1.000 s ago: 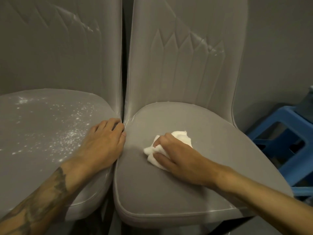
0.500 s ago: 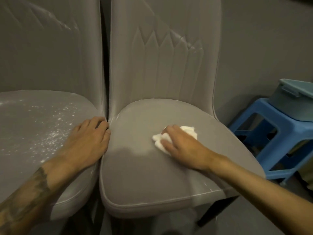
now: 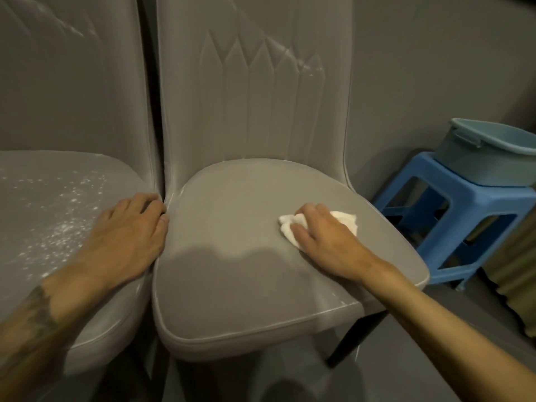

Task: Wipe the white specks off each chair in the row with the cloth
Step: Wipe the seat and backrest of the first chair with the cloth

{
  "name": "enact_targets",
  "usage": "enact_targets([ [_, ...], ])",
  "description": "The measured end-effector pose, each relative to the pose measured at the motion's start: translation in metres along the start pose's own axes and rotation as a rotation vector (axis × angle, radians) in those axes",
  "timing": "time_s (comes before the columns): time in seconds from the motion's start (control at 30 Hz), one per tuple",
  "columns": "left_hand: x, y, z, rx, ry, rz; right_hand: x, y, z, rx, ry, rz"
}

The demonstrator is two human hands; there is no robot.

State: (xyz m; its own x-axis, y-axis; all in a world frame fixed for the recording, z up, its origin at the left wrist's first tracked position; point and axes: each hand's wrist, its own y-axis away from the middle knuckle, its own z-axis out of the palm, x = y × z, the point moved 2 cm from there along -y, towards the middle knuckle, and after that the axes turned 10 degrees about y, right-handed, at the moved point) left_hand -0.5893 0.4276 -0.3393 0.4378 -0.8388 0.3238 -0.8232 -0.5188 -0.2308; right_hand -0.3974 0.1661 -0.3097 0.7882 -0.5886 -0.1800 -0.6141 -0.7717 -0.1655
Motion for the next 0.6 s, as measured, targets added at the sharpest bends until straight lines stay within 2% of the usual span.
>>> enact_targets([
  [0.07, -0.001, -0.001, 0.000, 0.002, 0.001, -0.004, -0.009, 0.002, 0.006, 0.050, 0.021, 0.052],
  [0.17, -0.004, 0.000, 0.001, -0.001, -0.019, 0.005, -0.048, 0.025, 0.012, 0.066, -0.029, -0.128],
  [0.23, -0.006, 0.000, 0.002, -0.015, -0.038, 0.020, -0.052, 0.037, 0.005, 0.031, -0.039, -0.180],
  [0.3, -0.007, 0.000, 0.002, -0.027, -0.045, 0.024, -0.029, 0.039, -0.001, 0.029, -0.015, -0.131],
  [0.4, -0.008, -0.001, 0.003, -0.034, -0.057, 0.035, 0.005, 0.042, -0.004, 0.059, -0.012, 0.078],
  [0.47, -0.007, -0.001, 0.003, -0.037, -0.057, 0.027, -0.002, 0.045, 0.002, 0.121, -0.021, 0.142],
  [0.6, -0.003, -0.001, 0.001, -0.014, -0.040, 0.003, -0.052, 0.057, 0.014, 0.105, 0.080, -0.123],
])
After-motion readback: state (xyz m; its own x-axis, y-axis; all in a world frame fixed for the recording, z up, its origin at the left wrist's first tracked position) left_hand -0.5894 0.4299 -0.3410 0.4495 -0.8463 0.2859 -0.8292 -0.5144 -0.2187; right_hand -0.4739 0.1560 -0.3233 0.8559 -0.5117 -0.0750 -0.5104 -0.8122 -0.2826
